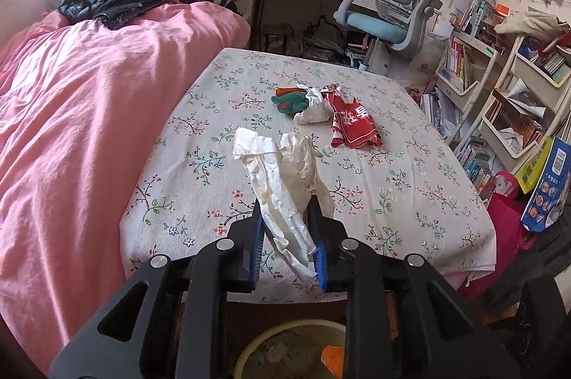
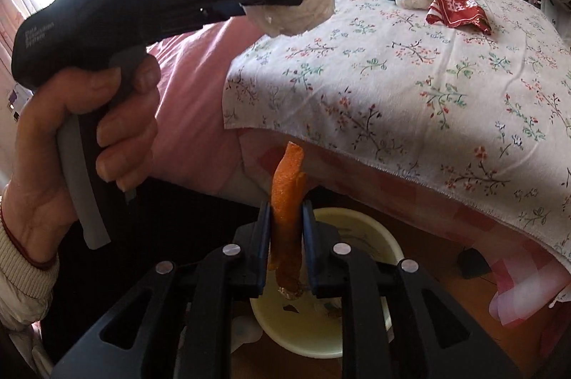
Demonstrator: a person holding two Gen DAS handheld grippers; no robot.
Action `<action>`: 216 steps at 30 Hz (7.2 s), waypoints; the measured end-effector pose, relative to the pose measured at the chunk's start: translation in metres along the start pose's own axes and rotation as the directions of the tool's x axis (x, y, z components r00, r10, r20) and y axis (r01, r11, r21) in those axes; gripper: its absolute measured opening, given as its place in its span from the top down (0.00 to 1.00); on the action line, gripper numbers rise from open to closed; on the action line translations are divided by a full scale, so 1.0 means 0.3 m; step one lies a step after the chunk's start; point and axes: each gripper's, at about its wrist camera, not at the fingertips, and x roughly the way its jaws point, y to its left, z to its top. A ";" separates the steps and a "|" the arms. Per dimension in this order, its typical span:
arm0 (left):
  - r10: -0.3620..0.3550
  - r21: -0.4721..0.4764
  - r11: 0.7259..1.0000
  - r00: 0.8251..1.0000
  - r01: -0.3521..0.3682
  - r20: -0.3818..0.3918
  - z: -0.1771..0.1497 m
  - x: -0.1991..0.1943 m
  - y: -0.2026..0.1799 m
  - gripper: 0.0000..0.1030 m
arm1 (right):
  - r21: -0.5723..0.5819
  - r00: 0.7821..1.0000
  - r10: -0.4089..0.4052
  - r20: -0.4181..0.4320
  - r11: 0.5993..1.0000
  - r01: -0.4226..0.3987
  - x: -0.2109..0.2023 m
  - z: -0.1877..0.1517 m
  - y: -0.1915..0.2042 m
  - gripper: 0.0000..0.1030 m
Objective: Collect trash
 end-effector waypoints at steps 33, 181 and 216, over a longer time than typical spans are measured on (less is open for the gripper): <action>-0.020 0.130 0.990 0.981 0.046 -0.194 -0.284 -0.056 -0.111 0.78 | 0.231 0.926 -0.242 0.289 0.957 0.178 -0.205 -0.010 -0.137 0.30; 0.064 -0.119 0.990 0.995 -0.073 -0.083 -0.032 -0.031 0.066 0.11 | 0.101 0.886 -0.462 0.030 0.883 0.457 0.226 0.645 -0.528 0.06; 0.168 -0.127 0.976 0.981 -0.179 -0.096 -0.022 0.023 0.105 0.10 | 0.101 0.886 -0.462 0.031 0.883 0.457 0.229 0.648 -0.529 0.06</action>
